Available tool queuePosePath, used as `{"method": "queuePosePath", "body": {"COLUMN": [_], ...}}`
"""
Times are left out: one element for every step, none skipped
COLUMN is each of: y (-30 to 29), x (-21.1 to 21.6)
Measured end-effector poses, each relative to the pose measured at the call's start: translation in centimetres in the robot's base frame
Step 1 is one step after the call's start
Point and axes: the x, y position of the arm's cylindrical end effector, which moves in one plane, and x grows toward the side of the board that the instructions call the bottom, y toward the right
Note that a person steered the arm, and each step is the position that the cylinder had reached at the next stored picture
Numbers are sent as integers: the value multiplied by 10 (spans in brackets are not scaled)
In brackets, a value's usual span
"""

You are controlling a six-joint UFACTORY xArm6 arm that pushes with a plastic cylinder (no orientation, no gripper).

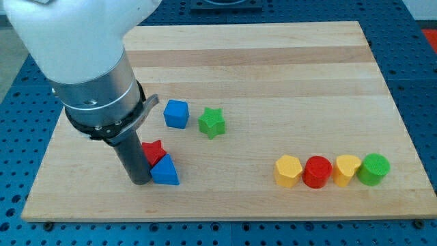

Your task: Push the red star closer to the blue cube

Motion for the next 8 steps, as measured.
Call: {"method": "queuePosePath", "body": {"y": [0,0,0,-1,-7,-23,-24,-23], "x": [-3,-11,-20,-26,-26,-26,-26,-26]}}
